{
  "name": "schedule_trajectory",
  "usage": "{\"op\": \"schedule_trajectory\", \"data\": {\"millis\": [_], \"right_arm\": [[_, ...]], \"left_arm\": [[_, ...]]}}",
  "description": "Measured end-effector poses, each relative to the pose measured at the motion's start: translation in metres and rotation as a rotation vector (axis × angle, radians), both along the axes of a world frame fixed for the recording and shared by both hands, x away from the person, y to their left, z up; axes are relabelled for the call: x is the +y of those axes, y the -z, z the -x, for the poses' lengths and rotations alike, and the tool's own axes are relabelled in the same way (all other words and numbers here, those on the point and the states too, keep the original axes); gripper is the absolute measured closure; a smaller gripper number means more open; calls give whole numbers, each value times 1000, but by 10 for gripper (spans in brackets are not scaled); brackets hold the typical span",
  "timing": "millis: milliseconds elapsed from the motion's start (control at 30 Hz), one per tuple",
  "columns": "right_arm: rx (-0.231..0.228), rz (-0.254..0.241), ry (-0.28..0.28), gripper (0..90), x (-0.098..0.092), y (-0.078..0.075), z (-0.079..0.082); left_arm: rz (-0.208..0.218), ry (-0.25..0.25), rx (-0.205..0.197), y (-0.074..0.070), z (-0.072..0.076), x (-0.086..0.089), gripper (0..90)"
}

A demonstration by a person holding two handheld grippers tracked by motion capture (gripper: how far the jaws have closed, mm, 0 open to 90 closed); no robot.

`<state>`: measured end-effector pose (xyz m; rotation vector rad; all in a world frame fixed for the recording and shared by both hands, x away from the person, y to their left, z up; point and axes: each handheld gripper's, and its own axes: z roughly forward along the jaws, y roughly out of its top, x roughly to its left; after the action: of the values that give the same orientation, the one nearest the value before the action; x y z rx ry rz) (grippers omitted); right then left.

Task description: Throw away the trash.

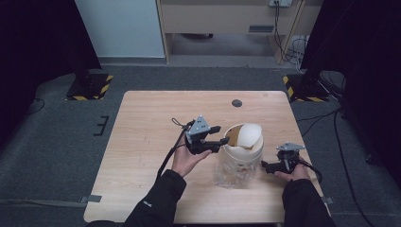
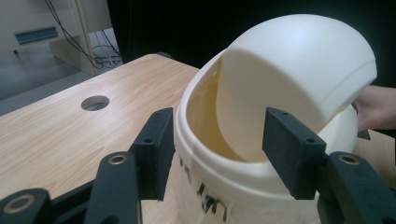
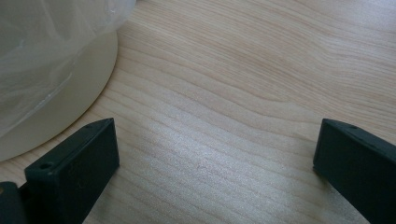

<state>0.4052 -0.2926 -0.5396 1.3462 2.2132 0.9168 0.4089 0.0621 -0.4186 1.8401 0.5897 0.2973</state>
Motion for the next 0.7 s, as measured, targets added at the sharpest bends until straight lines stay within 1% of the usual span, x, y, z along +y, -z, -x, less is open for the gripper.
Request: {"op": "schedule_trajectory", "data": {"millis": [133,333,500,700], "right_arm": [[0,0,0,5,0,0,0],[0,0,0,5,0,0,0],[0,1,0,5,0,0,0],[0,1,1,5,0,0,0]], "left_arm": [[1,-17,5,1,4,12,422],[-23,-39,13,4,12,35,402],[-47,-54,23,9,24,56,391],[-54,-81,52,20,39,83,373]]}}
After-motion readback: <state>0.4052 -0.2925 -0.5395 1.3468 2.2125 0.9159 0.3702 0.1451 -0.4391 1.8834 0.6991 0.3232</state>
